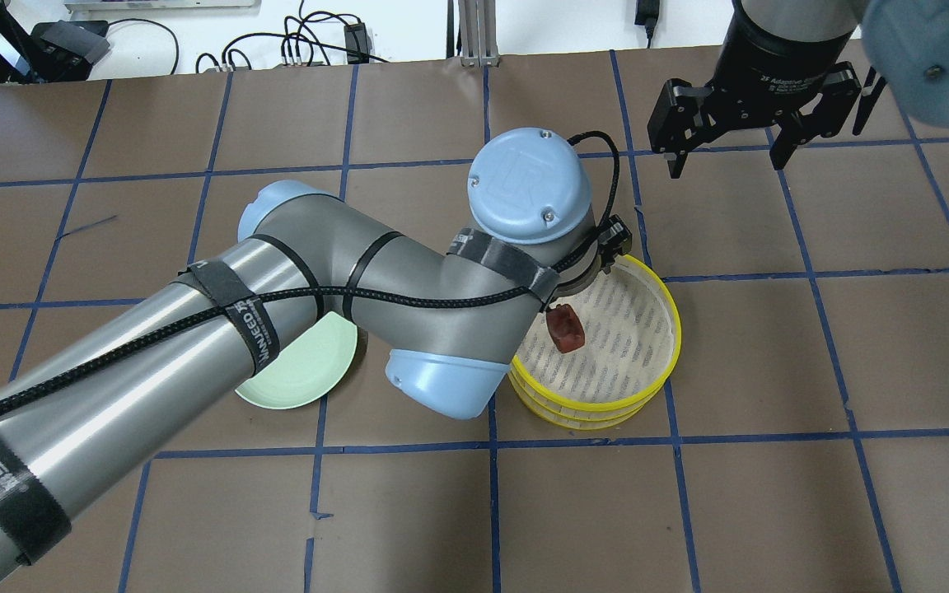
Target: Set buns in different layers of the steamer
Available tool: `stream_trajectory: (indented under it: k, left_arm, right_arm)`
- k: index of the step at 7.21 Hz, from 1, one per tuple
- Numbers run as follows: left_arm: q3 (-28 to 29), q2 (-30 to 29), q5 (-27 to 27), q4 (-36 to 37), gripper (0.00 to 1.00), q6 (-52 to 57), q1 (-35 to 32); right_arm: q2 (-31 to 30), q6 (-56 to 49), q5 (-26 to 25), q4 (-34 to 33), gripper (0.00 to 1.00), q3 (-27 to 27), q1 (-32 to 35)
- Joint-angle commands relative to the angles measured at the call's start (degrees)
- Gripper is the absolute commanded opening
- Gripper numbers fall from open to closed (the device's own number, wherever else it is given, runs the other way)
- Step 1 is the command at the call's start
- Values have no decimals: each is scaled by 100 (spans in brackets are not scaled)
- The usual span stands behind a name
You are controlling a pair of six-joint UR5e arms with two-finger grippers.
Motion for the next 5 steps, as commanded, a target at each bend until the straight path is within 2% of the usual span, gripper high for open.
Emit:
stream_trajectory:
  k: [1, 2, 4, 5]
  left_arm:
    - [-31, 149, -40, -182, 100, 2300, 638]
    - [-23, 280, -93, -549, 100, 3740, 1121]
    - [38, 439, -59, -1017, 100, 4883, 1712]
    - [47, 475, -67, -1488, 100, 5567, 2211]
  right_arm:
    - [-1, -27, -11, -19, 100, 8, -16]
    - [-10, -27, -2, -2, 100, -1, -7]
    - [-27, -27, -2, -19, 100, 8, 11]
    - [-27, -27, 7, -28, 100, -1, 11]
